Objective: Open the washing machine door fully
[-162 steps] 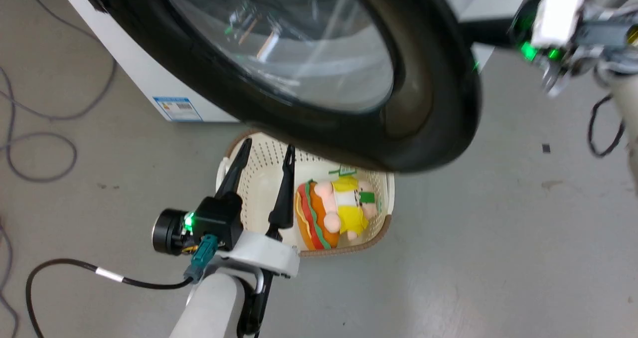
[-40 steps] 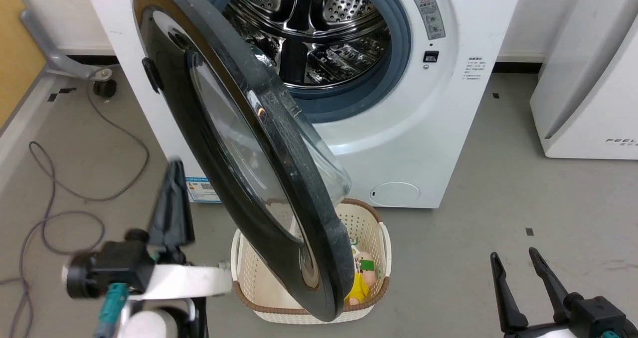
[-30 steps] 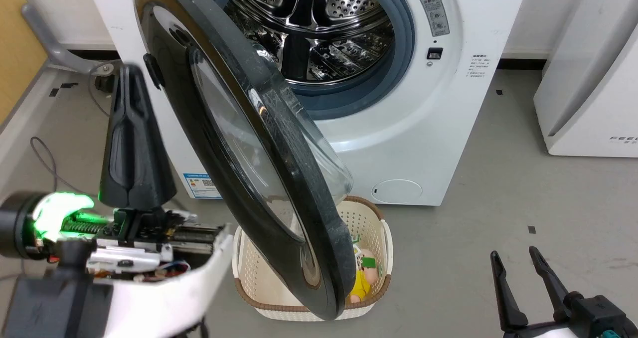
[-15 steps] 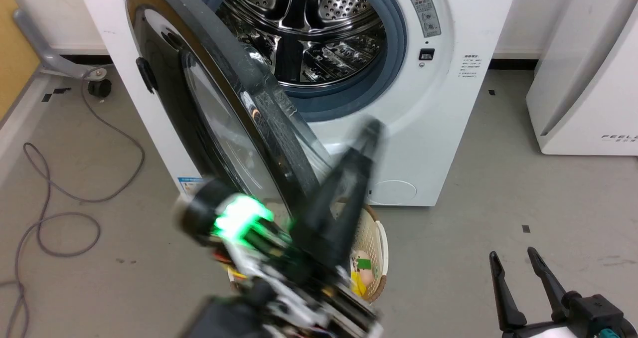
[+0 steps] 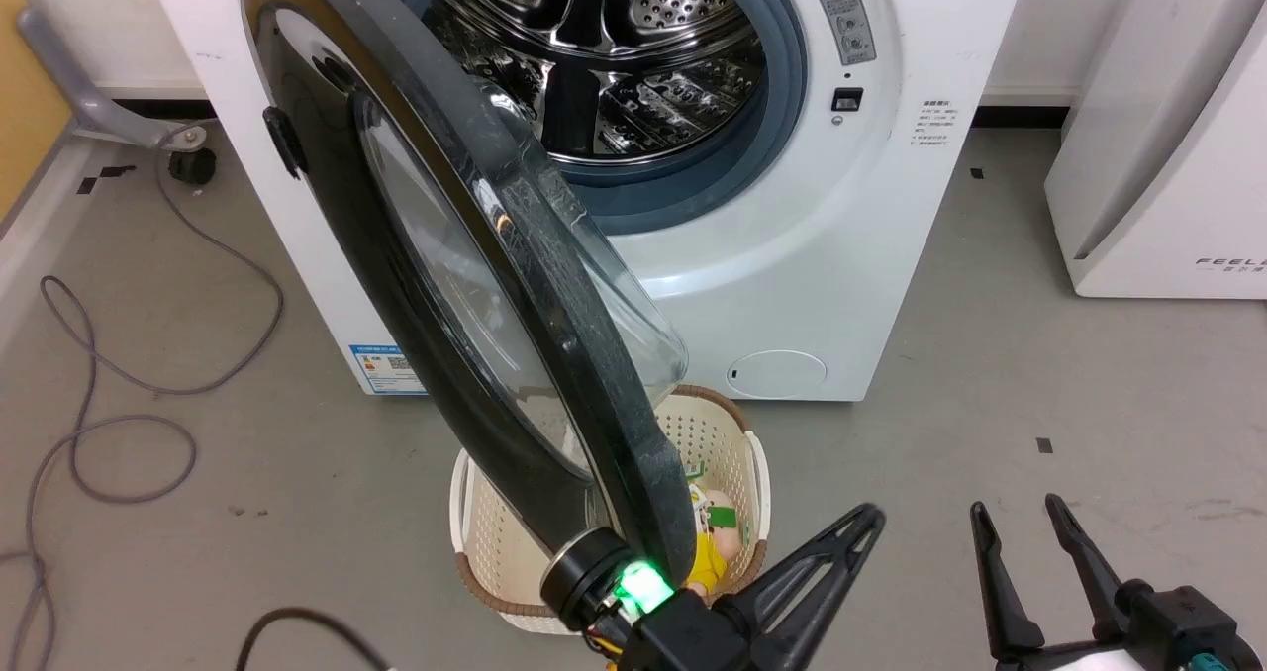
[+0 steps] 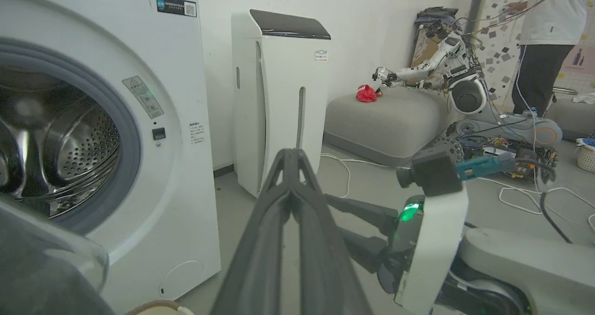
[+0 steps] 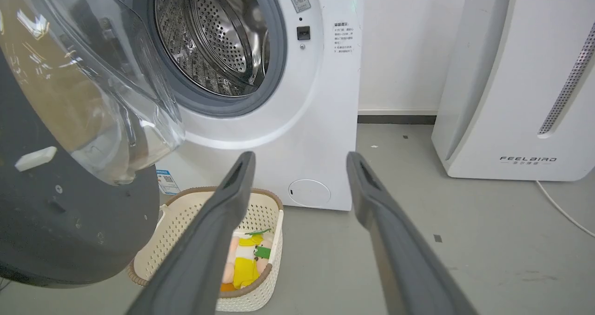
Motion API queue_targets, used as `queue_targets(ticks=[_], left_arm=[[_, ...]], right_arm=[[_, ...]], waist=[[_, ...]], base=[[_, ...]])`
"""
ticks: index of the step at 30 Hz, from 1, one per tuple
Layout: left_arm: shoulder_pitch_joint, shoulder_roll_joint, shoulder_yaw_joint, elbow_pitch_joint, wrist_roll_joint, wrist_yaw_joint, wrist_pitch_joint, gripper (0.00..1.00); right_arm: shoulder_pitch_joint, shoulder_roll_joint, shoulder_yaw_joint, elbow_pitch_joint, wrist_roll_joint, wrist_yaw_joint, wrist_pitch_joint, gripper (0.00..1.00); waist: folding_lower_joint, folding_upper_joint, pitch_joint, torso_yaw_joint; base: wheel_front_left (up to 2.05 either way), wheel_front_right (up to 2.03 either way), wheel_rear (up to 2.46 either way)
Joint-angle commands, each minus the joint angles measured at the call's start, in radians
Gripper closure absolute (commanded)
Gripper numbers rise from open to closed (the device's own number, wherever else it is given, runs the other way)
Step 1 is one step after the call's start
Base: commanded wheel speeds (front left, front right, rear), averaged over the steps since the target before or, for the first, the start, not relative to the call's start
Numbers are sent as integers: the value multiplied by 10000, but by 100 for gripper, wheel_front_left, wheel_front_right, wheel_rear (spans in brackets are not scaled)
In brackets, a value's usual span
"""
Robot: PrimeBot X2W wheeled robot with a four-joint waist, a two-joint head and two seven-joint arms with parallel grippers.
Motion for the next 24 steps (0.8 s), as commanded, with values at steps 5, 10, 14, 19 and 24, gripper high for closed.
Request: queue_targets(ticks=[5,10,14,19,24], left_arm=[[165,131,148,728,-54,293,231,100],[-86,82,412,1756,57,632,30,100],[-448,-56,633,2729,-44,892,-215,100],[-857,-210,907,3835,-341,1357,-616,100],[-590,-158,978,3874,-407,1697,-780,100]], right_arm=[[-147,39,24,85,113,-7,-43,0],[-188,39,29,135,149,-7,-44,0],[-227,39,81,207,177,-7,-44,0],[-262,39,161,339,275,-7,-45,0],[-221,39,148,459,382,-7,-45,0]], waist=[[0,0,28,16],[0,0,46,31],[0,0,61,-1],[0,0,82,-116],[0,0,61,-125]], base=[[0,0,0],[0,0,0],[0,0,0],[0,0,0],[0,0,0]])
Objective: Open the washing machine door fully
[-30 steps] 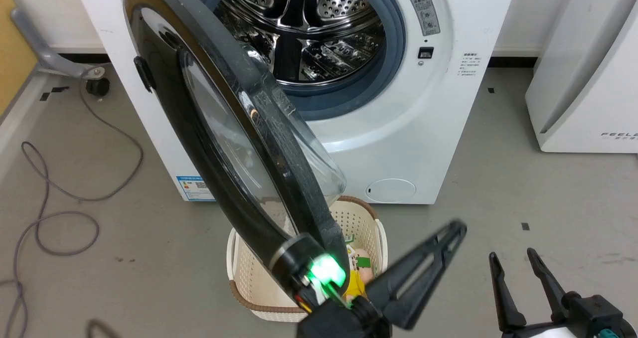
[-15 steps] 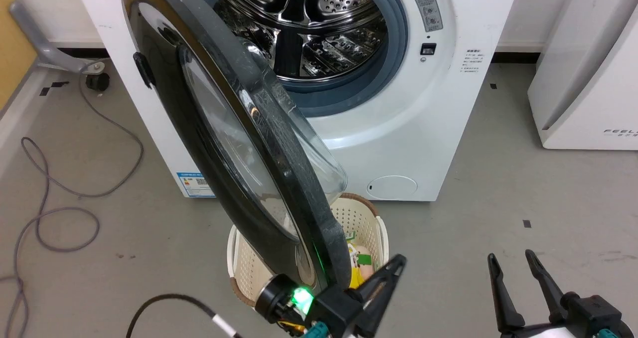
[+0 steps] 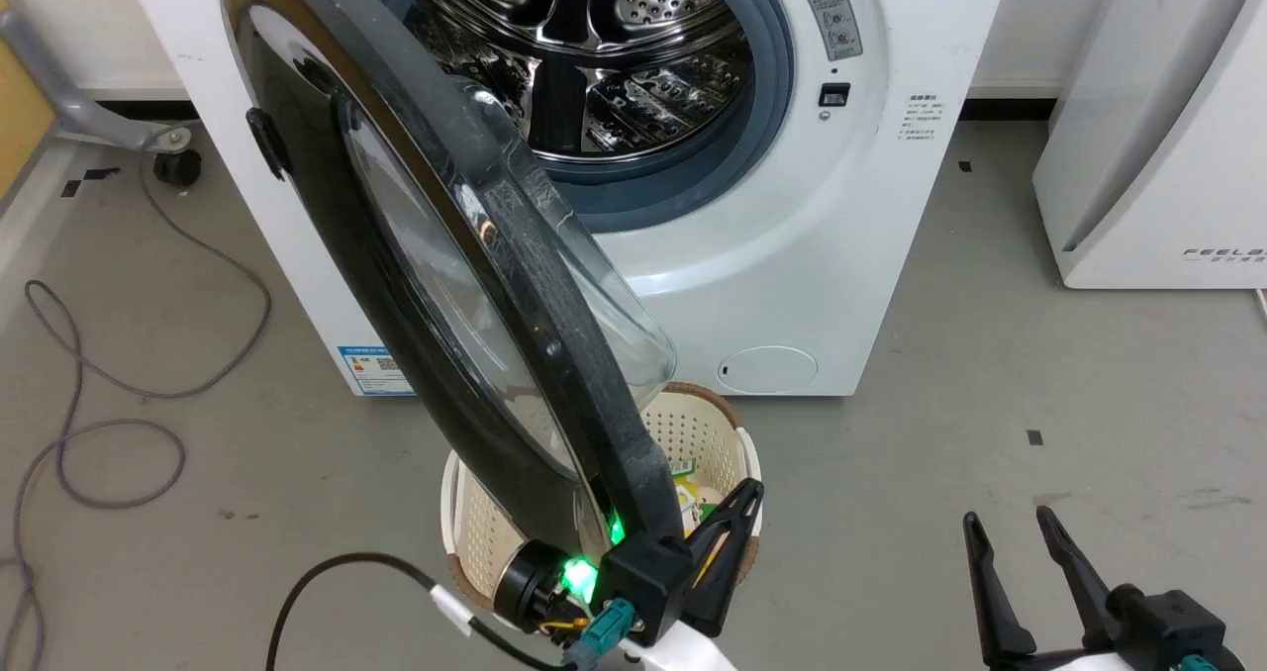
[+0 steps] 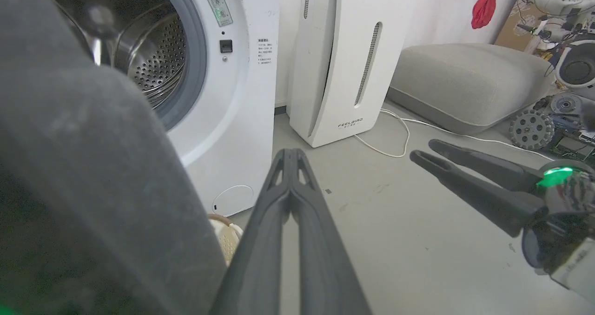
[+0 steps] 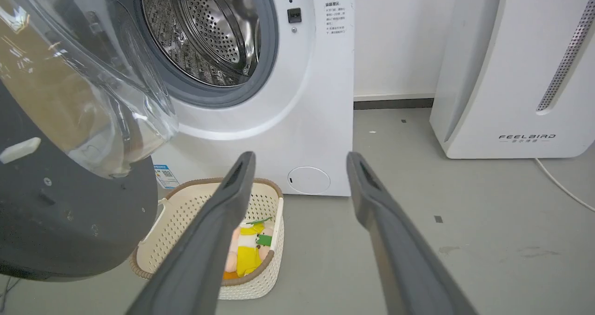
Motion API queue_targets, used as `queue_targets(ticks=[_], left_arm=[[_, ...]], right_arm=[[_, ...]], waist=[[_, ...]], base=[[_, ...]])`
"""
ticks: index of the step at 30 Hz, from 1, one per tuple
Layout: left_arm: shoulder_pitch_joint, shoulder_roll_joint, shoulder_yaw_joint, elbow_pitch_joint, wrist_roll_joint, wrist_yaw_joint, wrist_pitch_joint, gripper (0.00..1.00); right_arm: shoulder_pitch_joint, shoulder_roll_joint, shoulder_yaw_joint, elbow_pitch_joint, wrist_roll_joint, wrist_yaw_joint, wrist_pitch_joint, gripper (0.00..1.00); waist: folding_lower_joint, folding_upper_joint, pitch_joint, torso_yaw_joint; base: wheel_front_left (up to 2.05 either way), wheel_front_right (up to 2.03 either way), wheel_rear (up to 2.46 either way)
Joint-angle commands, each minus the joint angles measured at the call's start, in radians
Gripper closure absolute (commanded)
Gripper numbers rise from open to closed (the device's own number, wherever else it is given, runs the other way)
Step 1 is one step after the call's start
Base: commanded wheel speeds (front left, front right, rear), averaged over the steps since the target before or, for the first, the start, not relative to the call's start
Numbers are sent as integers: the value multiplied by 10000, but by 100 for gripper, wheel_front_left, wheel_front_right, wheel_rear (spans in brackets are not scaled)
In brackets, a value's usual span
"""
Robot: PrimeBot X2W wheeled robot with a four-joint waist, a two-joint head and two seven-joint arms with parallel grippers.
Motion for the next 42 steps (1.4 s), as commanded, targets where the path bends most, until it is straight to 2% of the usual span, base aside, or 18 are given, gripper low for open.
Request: queue_targets(ticks=[1,14,22,31,42], left_arm=[[123,192,219,8,-55,171,-34,100],[1658,604,635,-1241,-332,1213,250,100],[2647,969,776,-2202,-406,1720,463,100],[3199,1190,790,-2852,-407,2030,633,100],[3140,1453,1276,-2823,-447,2334,507,100]], right_arm=[[-162,39,11,18,44,-7,-43,0],[-61,39,64,184,85,-7,-43,0],[128,39,25,303,20,-7,-43,0],[262,39,-108,400,61,-7,-42,0],[148,39,-197,382,40,-7,-21,0]], waist=[[0,-1,-4,18],[0,-1,-214,295],[0,-1,-454,725],[0,-1,-547,1824],[0,-1,-440,3232]], base=[[0,0,0],[0,0,0],[0,0,0],[0,0,0],[0,0,0]])
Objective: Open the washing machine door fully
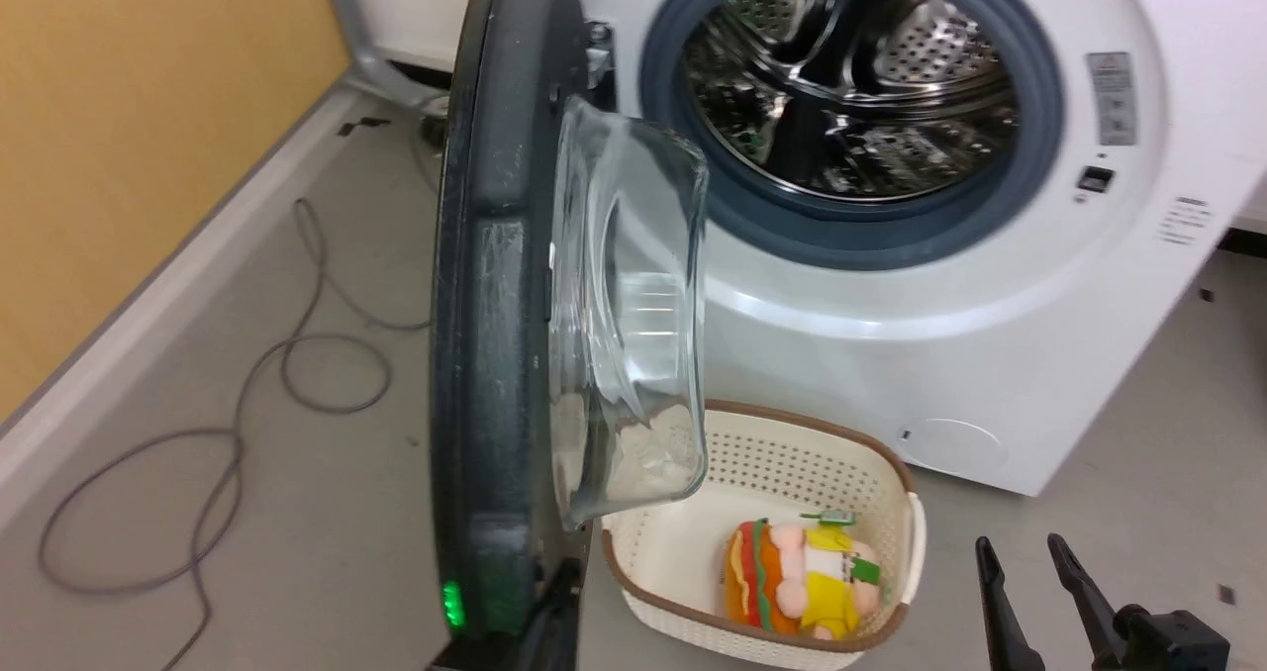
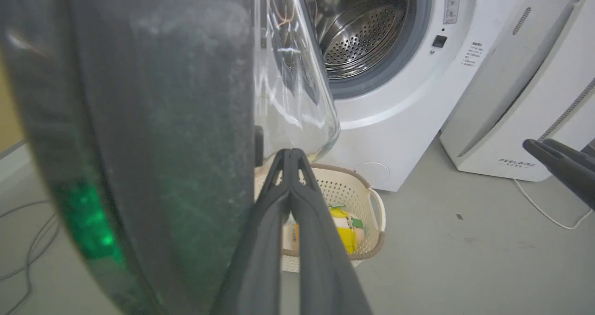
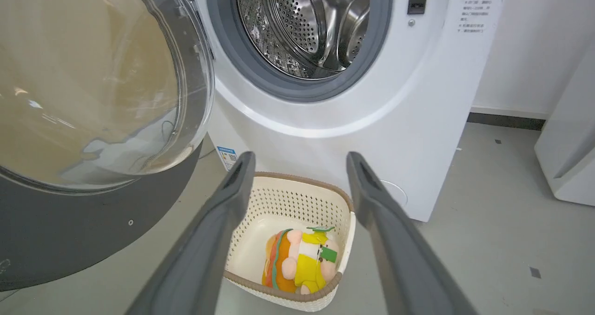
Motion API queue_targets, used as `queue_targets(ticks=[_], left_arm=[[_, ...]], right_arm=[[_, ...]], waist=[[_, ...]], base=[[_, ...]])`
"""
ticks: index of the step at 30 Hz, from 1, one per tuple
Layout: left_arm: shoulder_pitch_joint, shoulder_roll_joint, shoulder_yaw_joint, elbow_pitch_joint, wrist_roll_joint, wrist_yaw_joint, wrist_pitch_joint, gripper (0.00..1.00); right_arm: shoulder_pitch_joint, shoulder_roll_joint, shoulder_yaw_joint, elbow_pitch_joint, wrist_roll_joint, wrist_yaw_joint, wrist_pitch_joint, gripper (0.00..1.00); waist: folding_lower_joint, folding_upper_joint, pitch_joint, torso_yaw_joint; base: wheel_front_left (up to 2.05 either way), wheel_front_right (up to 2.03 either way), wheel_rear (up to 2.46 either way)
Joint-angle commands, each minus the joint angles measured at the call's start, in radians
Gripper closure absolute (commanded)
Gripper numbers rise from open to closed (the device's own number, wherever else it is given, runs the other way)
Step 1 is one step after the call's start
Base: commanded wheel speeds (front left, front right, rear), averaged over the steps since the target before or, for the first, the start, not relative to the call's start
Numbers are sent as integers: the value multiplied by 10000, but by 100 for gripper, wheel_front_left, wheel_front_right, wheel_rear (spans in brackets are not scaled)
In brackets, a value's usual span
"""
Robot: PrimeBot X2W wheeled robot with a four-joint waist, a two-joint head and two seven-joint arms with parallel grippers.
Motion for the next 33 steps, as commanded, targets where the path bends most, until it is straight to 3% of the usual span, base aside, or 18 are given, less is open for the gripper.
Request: queue_targets(ticks=[1,9,19,25,33], left_arm=[[45,149,231,56,-55,161,-122,100],[-152,684,1345,464,-262,511,-500,100],[-1257,1531,2973,1584,-752,449,-1249,100],[-2324,1985,3920,2602,-1235,46,-1630,100],[-3789,2185,5171,4677,-2072,-1022,-1863,100]], right_arm=[[-47,32,-29,-9,-20,-7,-16,0],[-137,32,-27,18,-14,-7,36,0],[-217,32,-123,-18,-64,-7,216,0],[-328,32,-159,-174,-167,-7,358,0],[-482,32,-197,-381,-312,-7,544,0]], waist=[[0,0,56,319],[0,0,179,622],[0,0,384,557],[0,0,617,348],[0,0,1036,71]], base=[[0,0,0],[0,0,0],[0,0,0],[0,0,0],[0,0,0]])
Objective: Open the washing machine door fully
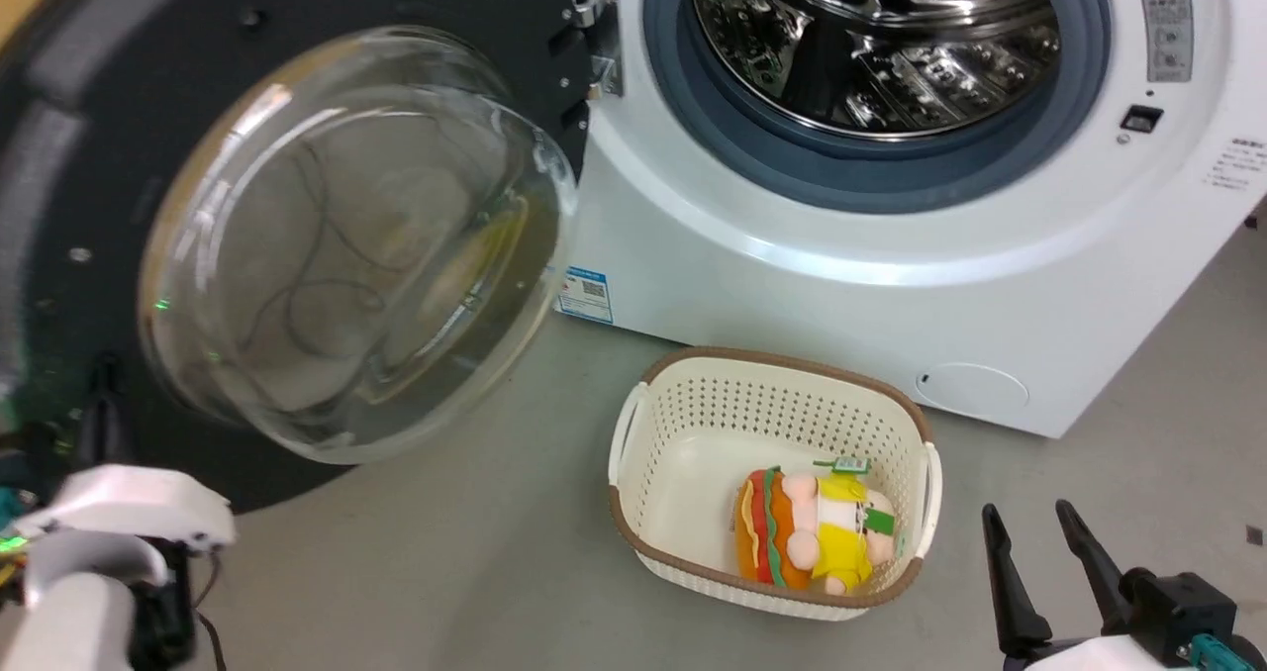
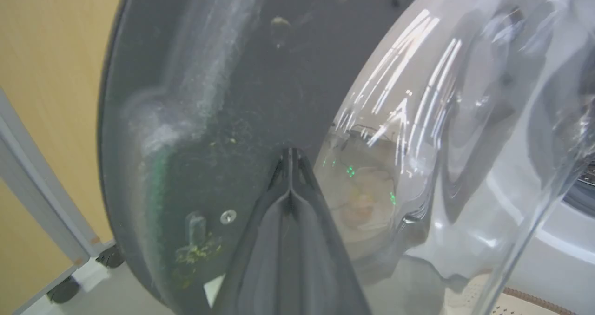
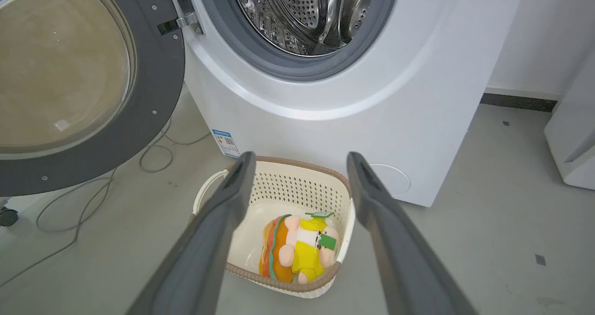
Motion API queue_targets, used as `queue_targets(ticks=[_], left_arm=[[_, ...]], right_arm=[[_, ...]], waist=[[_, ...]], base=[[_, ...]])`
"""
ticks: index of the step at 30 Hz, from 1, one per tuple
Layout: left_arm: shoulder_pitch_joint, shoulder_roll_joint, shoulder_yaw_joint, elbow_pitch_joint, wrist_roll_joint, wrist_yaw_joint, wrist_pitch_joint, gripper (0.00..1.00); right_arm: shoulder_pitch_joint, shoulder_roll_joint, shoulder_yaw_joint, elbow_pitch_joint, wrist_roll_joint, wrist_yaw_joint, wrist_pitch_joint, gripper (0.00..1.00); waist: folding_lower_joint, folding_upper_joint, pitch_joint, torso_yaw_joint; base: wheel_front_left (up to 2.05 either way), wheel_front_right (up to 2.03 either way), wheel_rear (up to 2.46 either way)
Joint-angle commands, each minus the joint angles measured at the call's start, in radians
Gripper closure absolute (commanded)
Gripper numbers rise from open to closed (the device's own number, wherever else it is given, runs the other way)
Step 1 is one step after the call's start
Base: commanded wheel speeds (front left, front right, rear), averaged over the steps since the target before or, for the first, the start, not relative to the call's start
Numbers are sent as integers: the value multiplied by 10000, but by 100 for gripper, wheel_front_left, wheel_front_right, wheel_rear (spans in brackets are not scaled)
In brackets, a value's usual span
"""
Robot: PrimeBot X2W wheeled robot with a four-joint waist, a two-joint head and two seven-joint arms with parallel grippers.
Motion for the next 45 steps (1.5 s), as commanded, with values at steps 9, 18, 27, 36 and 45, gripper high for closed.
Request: queue_targets(ticks=[9,18,27,36,45], left_arm=[[-909,206,1165,1394,531,-683,-51,100],[-148,-522,2074,956,1309,-937,-52,100],[2353,-1986,2614,-1179,2048,-1027,-52,39],[3735,-3084,1745,-2413,2789,-1150,-53,0],[3663,-3355,174,-2430,3229,-1289,-53,0]], right_arm=[[-217,28,-1,-74,-73,-7,51,0],[-167,28,84,141,98,-7,-66,0],[37,28,206,490,331,-7,-277,0],[85,28,289,558,194,-7,-405,0],[100,28,472,246,-38,-7,-455,0]], waist=[[0,0,196,-249],[0,0,-134,-331],[0,0,-852,-430],[0,0,-1135,-631],[0,0,-1248,-1366]], base=[[0,0,0],[0,0,0],[0,0,0],[0,0,0],[0,0,0]])
